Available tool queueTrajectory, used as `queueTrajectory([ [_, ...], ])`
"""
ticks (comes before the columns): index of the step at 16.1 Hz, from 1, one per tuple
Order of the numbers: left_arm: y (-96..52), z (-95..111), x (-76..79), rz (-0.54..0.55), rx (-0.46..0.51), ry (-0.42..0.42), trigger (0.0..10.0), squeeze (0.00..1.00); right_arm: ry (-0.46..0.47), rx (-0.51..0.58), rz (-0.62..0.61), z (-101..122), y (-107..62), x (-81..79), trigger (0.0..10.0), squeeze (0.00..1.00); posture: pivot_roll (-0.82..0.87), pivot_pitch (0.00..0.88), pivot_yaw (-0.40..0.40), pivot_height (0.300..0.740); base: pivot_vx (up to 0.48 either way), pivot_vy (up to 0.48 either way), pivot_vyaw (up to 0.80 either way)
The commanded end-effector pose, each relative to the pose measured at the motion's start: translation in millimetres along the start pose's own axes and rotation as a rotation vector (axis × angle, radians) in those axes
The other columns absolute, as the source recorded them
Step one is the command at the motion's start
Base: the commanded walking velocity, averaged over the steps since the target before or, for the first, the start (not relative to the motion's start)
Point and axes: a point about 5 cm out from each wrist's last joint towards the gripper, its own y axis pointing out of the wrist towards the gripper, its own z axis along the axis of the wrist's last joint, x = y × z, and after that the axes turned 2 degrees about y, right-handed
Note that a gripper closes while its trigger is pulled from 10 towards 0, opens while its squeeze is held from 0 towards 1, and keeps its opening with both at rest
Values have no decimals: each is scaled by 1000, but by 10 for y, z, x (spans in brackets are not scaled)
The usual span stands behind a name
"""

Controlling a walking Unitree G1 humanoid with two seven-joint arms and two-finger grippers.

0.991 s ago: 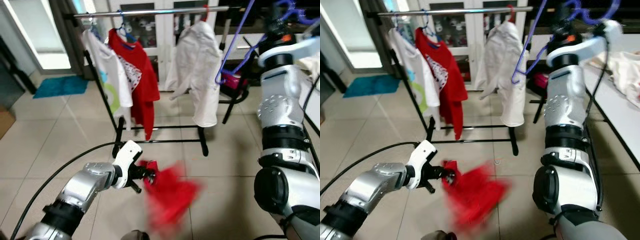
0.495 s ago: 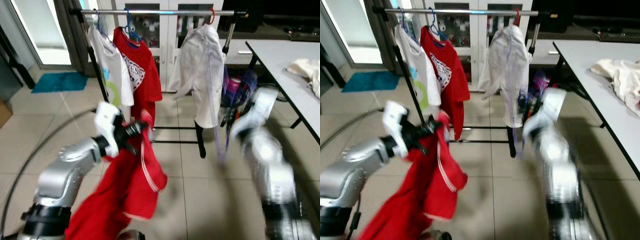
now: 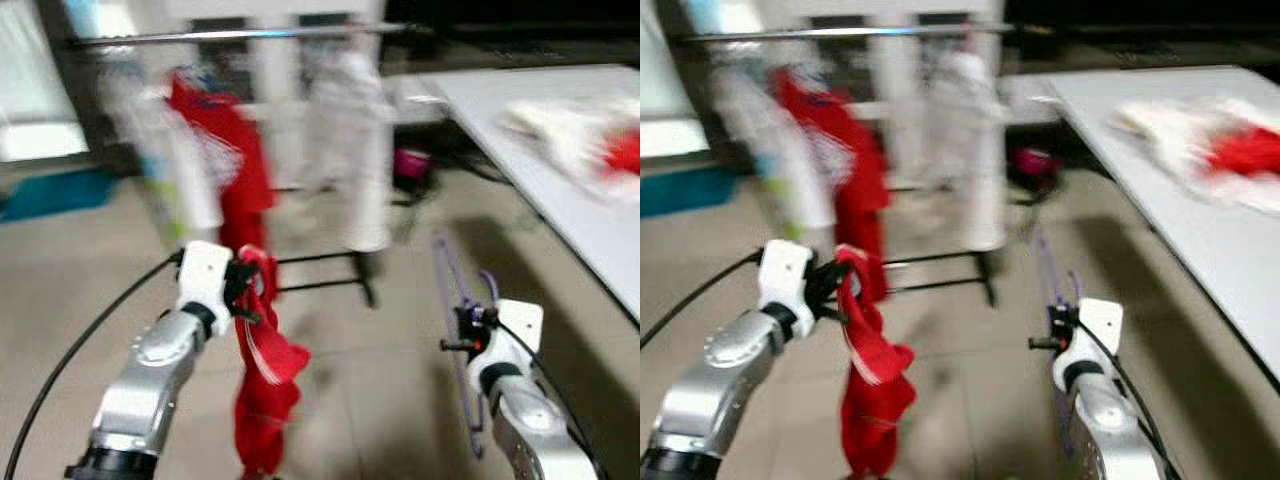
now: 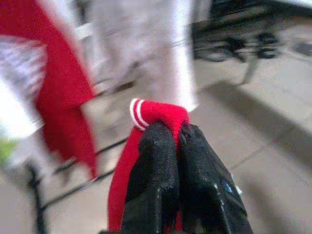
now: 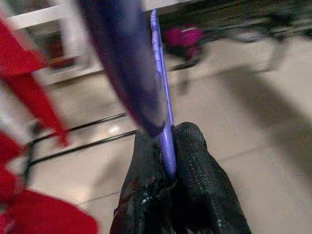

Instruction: Hang hanger

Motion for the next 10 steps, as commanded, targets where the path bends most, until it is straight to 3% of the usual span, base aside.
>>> queueTrajectory([
  [1, 46, 131, 2, 19, 80, 8, 10000, 0, -39, 74, -18, 191, -23, 31, 10000, 0, -103, 0, 71, 740, 0, 0, -750],
  [2, 78, 138, -1, 35, 87, -14, 10000, 0, -131, 120, -42, 273, -57, 45, 10000, 0, -105, 0, 75, 740, 0, 0, -744],
  [4, 118, 152, 19, 30, 90, 10, 10000, 0, -194, 140, -5, 314, -122, 19, 10000, 0, -107, 0, 76, 740, 0, 0, -744],
  [5, 153, 180, 27, 31, 106, 27, 10000, 0, -174, 138, 11, 333, -165, 7, 10000, 0, -107, 0, 79, 740, 0, 0, -756],
  [8, 215, 297, 23, 28, 141, 34, 10000, 0, 49, 201, 6, 489, -152, -45, 10000, 0, -102, 0, 73, 740, 0, 0, -758],
  [10, 194, 299, 51, -10, 127, 55, 10000, 0, 87, 170, 16, 457, -143, -43, 10000, 0, -89, 0, 51, 740, 0, 0, -775],
])
